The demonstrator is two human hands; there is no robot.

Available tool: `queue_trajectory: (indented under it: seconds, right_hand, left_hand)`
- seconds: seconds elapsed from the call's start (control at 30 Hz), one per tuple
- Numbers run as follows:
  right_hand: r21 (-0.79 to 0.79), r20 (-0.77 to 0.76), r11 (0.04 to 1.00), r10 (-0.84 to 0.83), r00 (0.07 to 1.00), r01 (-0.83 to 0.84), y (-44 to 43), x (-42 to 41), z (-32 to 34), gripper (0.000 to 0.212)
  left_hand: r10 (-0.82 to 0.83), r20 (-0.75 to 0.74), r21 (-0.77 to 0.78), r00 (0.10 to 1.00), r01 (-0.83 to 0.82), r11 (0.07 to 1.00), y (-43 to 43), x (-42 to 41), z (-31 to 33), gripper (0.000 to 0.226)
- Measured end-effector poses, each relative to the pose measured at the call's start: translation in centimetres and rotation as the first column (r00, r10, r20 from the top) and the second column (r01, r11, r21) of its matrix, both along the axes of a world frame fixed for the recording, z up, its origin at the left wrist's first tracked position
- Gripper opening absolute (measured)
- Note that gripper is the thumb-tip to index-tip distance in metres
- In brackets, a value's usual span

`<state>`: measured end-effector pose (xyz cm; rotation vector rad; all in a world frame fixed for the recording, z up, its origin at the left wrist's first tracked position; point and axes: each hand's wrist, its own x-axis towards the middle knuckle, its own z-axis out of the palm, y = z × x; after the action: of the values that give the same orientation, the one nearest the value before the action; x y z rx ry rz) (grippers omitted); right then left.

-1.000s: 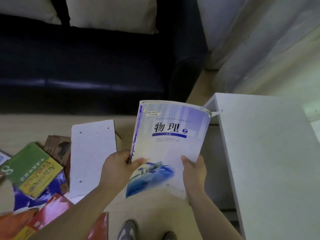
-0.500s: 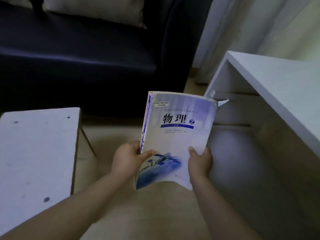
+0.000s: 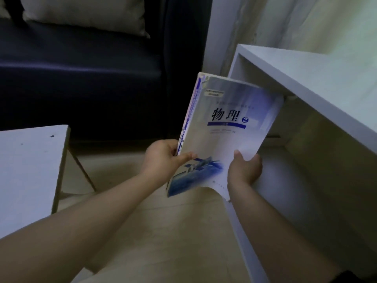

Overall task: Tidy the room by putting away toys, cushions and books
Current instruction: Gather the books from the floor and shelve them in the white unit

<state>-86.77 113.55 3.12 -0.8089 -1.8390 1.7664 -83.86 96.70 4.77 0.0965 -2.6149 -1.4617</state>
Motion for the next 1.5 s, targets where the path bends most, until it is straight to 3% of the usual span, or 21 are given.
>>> queue_trajectory:
  seconds: [0.2, 0.37, 0.53, 0.63, 0.73, 0.83, 0.9, 1.0, 1.1, 1.23, 1.5]
  right_hand:
    - [0.127, -0.044, 0.989, -0.075, 0.996, 0.08, 1.9, -0.4, 1.2, 0.027]
    - [0.125, -0.055, 0.982, -0.136, 0.989, 0.142, 3.1, 0.1, -0.3, 0.03]
    - [0.139, -0.096, 0.971, -0.18, 0.979, 0.193, 4.5, 0.4, -1.5, 0.051]
    - [0.18, -0.107, 0.974, -0.118, 0.987, 0.136, 4.9, 0.1, -2.3, 0.074]
    - [0.286, -0.008, 0.953, -0.1, 0.995, 0.098, 4.8, 0.4, -4.3, 0.098]
    - [0.441, 0.08, 0.897, -0.088, 0.993, 0.043, 5.3, 1.3, -6.2, 0.095]
    - [0.496, 0.15, 0.862, 0.038, 0.988, -0.108, 5.7, 2.0, -7.4, 0.087]
    - [0.576, 0.32, 0.7, 0.281, 0.905, -0.421, 5.2, 2.6, -8.8, 0.094]
    - [0.67, 0.356, 0.576, 0.304, 0.884, -0.468, 4.6, 2.6, -9.3, 0.107]
    - [0.685, 0.365, 0.582, 0.247, 0.898, -0.438, 5.1, 2.5, -10.2, 0.109]
    - [0.643, 0.323, 0.708, 0.094, 0.942, -0.292, 6.8, 0.3, -12.1, 0.12]
  left_hand:
    - [-0.035, 0.005, 0.12, 0.999, 0.035, 0.992, 1.9, -1.1, -0.6, 0.014]
    - [-0.086, 0.005, 0.174, 0.996, 0.083, 0.981, 3.5, -1.4, -1.7, 0.018]
    - [-0.121, 0.022, 0.169, 0.992, 0.116, 0.979, 5.1, -1.7, -1.9, 0.026]
    - [-0.116, 0.009, 0.192, 0.993, 0.112, 0.975, 5.0, -2.5, -2.4, 0.015]
    - [-0.126, 0.021, 0.2, 0.992, 0.119, 0.972, 4.8, -2.7, -3.3, 0.012]
    - [-0.127, 0.025, 0.209, 0.992, 0.119, 0.971, 4.6, -2.8, -3.7, 0.014]
    - [-0.123, 0.026, 0.218, 0.992, 0.115, 0.969, 4.6, -2.9, -3.8, 0.018]
    - [-0.119, 0.001, 0.217, 0.993, 0.116, 0.969, 4.6, -2.9, -4.1, 0.023]
    - [-0.128, -0.023, 0.227, 0.991, 0.13, 0.965, 4.7, -2.9, -3.9, 0.027]
    - [-0.168, -0.055, 0.238, 0.984, 0.176, 0.955, 5.4, -3.5, -3.6, 0.027]
    - [-0.227, -0.075, 0.256, 0.971, 0.238, 0.937, 8.1, -6.4, -4.4, 0.023]
